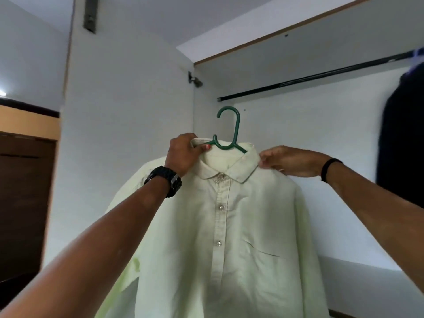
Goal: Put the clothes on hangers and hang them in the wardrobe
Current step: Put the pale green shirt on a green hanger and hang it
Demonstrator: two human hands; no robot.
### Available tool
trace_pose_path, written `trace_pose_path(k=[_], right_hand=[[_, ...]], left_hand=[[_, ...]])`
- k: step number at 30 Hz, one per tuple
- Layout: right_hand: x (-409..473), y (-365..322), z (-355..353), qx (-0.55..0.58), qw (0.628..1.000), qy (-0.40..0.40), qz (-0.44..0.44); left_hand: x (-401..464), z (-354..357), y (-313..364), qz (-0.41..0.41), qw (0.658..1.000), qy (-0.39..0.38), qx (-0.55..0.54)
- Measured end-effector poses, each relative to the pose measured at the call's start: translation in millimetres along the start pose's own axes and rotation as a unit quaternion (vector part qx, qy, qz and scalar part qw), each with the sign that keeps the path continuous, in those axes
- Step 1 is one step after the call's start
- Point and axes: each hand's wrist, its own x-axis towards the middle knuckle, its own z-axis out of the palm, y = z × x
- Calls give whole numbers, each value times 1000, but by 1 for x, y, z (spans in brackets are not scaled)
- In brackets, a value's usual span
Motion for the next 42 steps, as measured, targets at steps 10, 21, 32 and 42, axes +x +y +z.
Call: trace_pose_path(k=[10,21,32,42], right_hand=[[-38,57,-107,-59,985,91,133],[-45,75,-235,-192,916,350,46],[-30,89,-325,-418,721,549,60],[-7,112,-393,-467,581,659,101]], left_hand=[[55,164,23,9,996,49,-70],[162,319,84,-41,971,81,-222],[186,482,176,38,892,-43,-448],[178,615,226,155,823,-239,-492]])
